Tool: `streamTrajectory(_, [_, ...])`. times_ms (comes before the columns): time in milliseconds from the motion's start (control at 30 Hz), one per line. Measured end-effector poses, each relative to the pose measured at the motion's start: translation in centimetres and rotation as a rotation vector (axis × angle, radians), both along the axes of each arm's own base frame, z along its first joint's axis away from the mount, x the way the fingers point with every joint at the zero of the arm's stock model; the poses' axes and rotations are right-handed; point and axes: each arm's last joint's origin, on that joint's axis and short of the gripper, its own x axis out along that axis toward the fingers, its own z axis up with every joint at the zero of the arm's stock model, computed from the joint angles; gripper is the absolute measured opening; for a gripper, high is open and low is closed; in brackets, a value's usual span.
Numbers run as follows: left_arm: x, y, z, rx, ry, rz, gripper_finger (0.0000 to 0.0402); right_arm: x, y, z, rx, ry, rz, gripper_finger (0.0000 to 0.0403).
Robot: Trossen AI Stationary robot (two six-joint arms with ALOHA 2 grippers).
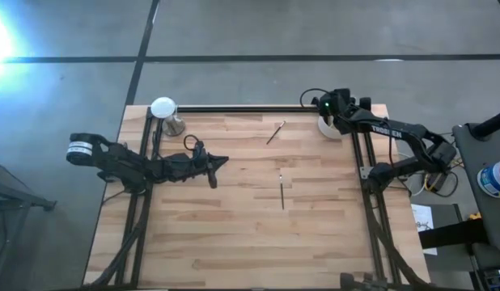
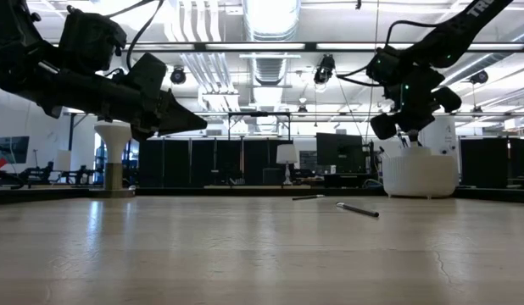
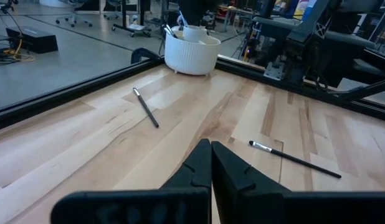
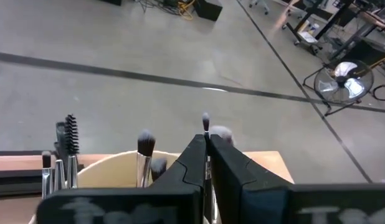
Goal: Pick & Place Makeup Brushes
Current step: Put the black blush brush into the white makeup holder, then put the black foundation brush into the white makeup holder
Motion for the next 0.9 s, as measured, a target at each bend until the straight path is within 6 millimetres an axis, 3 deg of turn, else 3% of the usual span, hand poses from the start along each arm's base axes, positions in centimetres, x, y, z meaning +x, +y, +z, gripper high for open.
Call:
streamTrajectory(167, [0.1,0.0,0.1,-0.003,-0.005,0.0,0.0003,-0.1,0.2,0.4,0.014,-0.022,0.017,0.0025])
streamTrajectory(567, [0.1,0.0,0.1,-0.023,-0.013,0.003,0.0003,-0.7,1.4,2.8,0.146,-0.079,0.062,0.0118])
streamTrajectory(733, [0.0,0.1,0.1,-0.033,-0.017,0.008,0.0003,-0.5,4.3,4.3,0.204,-0.063,0.162,0.0077])
streamTrajectory(900, [0.3,0.3,0.3,-0.053,-0.025,0.019,0.0003,0.8,9.0,4.8,0.234,-0.186,0.37,0.0015])
